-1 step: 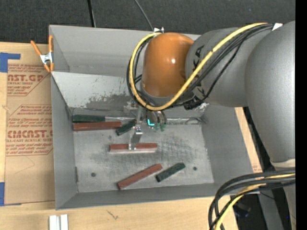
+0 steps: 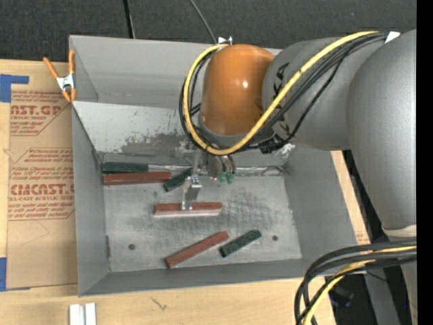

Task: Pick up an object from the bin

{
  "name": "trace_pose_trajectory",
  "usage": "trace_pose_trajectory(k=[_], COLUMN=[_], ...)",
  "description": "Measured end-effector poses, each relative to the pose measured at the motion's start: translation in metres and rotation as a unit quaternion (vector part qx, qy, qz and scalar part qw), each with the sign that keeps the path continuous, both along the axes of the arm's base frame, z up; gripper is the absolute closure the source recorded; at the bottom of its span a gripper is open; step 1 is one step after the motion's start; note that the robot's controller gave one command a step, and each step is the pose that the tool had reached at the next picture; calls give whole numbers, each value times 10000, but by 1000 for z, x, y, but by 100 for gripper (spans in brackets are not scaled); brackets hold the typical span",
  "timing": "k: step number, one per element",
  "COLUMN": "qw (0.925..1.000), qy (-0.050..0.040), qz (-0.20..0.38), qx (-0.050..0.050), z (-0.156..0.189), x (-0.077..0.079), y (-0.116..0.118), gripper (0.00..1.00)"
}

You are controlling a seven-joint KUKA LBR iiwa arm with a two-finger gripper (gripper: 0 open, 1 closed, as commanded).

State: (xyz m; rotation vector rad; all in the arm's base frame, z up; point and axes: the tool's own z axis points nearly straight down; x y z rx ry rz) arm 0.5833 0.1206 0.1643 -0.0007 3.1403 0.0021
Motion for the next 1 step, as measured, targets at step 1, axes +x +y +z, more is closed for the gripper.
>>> trace_pose_trajectory(k=[1], qw=[9999], qy=[-144], qz=[-58], qx=[21], z=[-83], x=[-1], y=[-55], gripper=[100])
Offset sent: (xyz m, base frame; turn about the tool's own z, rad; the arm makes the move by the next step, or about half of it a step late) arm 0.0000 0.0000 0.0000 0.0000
